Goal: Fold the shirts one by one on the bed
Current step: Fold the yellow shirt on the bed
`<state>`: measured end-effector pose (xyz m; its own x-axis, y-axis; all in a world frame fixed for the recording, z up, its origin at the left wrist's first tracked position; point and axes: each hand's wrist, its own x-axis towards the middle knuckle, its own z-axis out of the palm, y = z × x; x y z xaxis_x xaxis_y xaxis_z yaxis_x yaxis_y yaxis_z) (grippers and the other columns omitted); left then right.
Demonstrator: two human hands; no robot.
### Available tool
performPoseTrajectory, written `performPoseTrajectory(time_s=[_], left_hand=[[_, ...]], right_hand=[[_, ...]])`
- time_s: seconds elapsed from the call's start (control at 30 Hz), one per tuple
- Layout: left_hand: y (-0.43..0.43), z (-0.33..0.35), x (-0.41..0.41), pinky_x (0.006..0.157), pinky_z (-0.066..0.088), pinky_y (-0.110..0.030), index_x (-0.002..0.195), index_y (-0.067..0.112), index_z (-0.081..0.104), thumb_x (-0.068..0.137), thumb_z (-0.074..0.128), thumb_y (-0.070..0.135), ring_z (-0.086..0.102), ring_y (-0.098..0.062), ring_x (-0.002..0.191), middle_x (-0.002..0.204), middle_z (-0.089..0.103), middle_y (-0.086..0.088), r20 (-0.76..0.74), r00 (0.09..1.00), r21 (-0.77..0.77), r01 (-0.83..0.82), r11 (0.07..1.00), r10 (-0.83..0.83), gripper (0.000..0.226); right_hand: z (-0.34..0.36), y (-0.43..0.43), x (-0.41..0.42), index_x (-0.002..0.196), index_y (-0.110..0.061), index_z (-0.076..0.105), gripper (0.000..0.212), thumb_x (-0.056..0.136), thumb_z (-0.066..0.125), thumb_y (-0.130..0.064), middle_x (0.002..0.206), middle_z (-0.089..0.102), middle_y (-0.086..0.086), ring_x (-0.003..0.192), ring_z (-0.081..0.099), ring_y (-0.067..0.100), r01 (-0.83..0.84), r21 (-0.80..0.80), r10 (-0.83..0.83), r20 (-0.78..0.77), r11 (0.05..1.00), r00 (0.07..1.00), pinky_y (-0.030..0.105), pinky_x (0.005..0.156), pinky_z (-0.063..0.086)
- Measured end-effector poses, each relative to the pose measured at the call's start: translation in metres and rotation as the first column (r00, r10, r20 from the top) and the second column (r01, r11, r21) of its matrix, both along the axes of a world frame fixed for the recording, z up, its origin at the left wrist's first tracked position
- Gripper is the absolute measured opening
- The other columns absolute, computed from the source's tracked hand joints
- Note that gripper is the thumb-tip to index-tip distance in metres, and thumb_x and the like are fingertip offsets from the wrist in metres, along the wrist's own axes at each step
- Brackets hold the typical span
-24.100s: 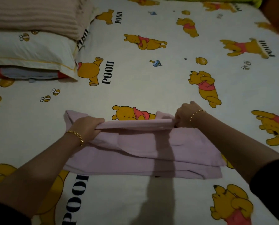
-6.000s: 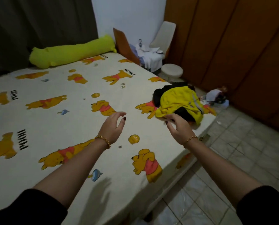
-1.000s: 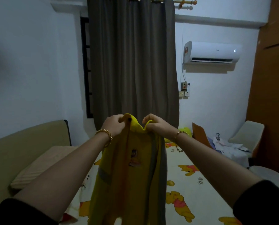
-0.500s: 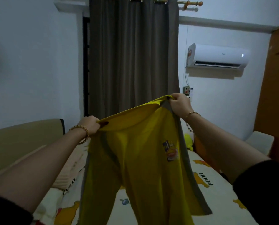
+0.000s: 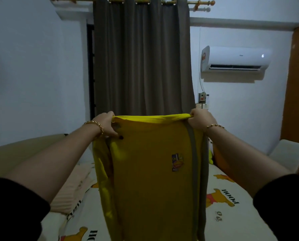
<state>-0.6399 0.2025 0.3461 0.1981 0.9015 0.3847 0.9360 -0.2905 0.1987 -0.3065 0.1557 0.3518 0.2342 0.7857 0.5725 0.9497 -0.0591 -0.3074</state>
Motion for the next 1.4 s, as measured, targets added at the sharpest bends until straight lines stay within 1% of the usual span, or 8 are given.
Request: performPoseTrajectory(time_s=[0.2,0.4,0.47,0.6,0.83,1.07,1.27,1.4], left_hand=[[0.013,-0.011,0.004,0.058,0.041,-0.027,0.068,0.013,0.052,0.092,0.048,0.025,0.052,-0.02,0.063,0.068,0.055,-0.006,0.11,0.989,0.122,-0.116,0.986,0.102,0.027],[0.014,-0.021,0.032,0.086,0.047,-0.036,0.101,0.008,0.058,0.096,0.03,0.056,0.057,-0.028,0.092,0.099,0.06,-0.013,0.433,0.901,-0.353,0.157,0.922,0.012,0.056],[0.005,-0.027,0.04,0.096,0.046,-0.045,0.13,0.009,0.05,0.089,0.036,0.065,0.057,-0.031,0.108,0.125,0.057,-0.017,0.665,0.746,-0.471,0.438,0.766,-0.017,0.071],[-0.012,-0.034,0.059,0.067,0.056,-0.034,0.113,0.018,0.058,0.033,0.071,0.08,0.068,-0.019,0.086,0.111,0.066,-0.008,0.803,0.585,-0.362,0.634,0.683,-0.118,0.102],[0.017,-0.042,0.068,0.088,0.048,-0.039,0.098,0.011,0.057,0.093,0.056,0.024,0.058,-0.027,0.091,0.094,0.06,-0.009,0.678,0.731,-0.173,0.27,0.947,-0.084,0.014],[0.018,-0.039,0.079,0.099,0.045,-0.047,0.125,0.002,0.052,0.093,0.05,0.045,0.058,-0.034,0.108,0.118,0.06,-0.016,0.824,0.567,-0.204,0.304,0.931,-0.004,0.053],[0.031,-0.042,0.074,0.1,0.044,-0.048,0.132,0.002,0.046,0.079,0.058,0.058,0.055,-0.035,0.114,0.127,0.056,-0.015,0.827,0.562,-0.226,0.309,0.924,0.014,0.078],[0.023,-0.047,0.063,0.086,0.046,-0.033,0.118,-0.004,0.054,0.091,0.05,0.052,0.054,-0.033,0.11,0.114,0.059,-0.016,0.562,0.826,-0.17,0.077,0.983,0.033,0.062]], right_hand=[[-0.003,0.008,-0.032,0.071,-0.011,0.048,0.035,0.098,0.032,-0.026,0.067,0.048,0.006,0.06,0.047,0.019,-0.157,-0.129,0.101,-0.36,0.979,0.928,0.029,0.057,0.04],[0.01,0.014,-0.083,0.09,-0.01,0.056,0.029,0.102,0.034,-0.023,0.071,0.065,0.01,0.065,0.064,0.023,-0.639,0.13,0.335,-0.919,0.758,0.21,0.035,0.061,0.056],[0.017,0.018,-0.096,0.095,-0.011,0.058,0.023,0.1,0.044,-0.028,0.084,0.066,0.009,0.08,0.064,0.024,-0.661,0.178,0.405,-0.891,0.729,0.207,0.039,0.076,0.053],[0.03,0.026,-0.116,0.107,-0.014,0.061,0.024,0.093,0.056,-0.033,0.105,0.066,0.008,0.1,0.063,0.023,-0.642,0.271,0.507,-0.836,0.717,0.212,0.035,0.078,0.051],[0.007,0.031,-0.112,0.101,-0.017,0.06,0.016,0.089,0.064,-0.027,0.101,0.064,0.003,0.089,0.06,0.014,-0.669,0.153,0.582,-0.653,0.727,0.484,0.029,0.074,0.051],[-0.058,0.031,-0.073,0.105,-0.007,0.061,0.034,0.088,0.063,-0.037,0.092,0.067,0.001,0.085,0.067,0.018,-0.566,-0.543,0.422,-0.377,0.62,0.825,0.032,0.073,0.057],[-0.091,0.041,-0.057,0.103,-0.006,0.063,0.02,0.097,0.045,-0.014,0.089,0.063,0.009,0.085,0.063,0.02,-0.605,-0.301,0.364,-0.578,0.737,0.731,0.03,0.07,0.055],[-0.088,0.047,-0.056,0.087,-0.008,0.056,0.022,0.097,0.039,-0.016,0.073,0.051,0.008,0.069,0.051,0.02,-0.554,-0.089,0.316,-0.742,0.828,0.591,0.034,0.068,0.043]])
